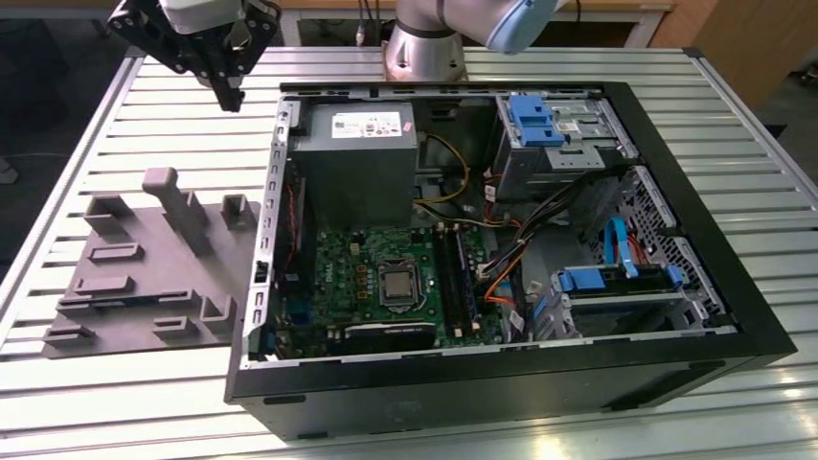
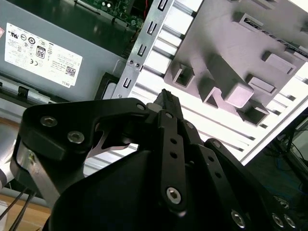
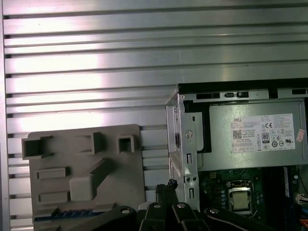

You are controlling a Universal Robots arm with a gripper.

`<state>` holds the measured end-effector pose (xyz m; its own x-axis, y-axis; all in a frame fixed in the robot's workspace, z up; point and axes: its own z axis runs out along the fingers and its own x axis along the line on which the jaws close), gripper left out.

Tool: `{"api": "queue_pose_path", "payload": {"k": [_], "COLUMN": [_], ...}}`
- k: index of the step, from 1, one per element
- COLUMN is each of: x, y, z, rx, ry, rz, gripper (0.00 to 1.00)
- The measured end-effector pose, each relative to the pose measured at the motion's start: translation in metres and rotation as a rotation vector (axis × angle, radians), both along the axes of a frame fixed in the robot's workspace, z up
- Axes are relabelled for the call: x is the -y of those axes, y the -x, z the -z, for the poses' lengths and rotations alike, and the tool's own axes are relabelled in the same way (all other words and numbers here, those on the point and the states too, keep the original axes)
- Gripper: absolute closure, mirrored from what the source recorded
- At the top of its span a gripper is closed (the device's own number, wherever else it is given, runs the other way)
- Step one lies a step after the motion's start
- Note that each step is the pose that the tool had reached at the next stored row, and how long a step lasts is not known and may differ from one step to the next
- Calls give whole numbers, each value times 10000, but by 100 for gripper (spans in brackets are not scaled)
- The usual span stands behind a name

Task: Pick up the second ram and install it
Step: 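Reach for the second ram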

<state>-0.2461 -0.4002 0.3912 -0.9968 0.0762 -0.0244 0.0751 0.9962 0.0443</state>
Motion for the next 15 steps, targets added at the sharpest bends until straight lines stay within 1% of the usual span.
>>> {"api": "queue_pose_path", "payload": {"k": [15], "x": [4], "y": [109], "z": [4], "rx": [1], "ry": [-1], "rz": [-1], "gripper": [89]}}
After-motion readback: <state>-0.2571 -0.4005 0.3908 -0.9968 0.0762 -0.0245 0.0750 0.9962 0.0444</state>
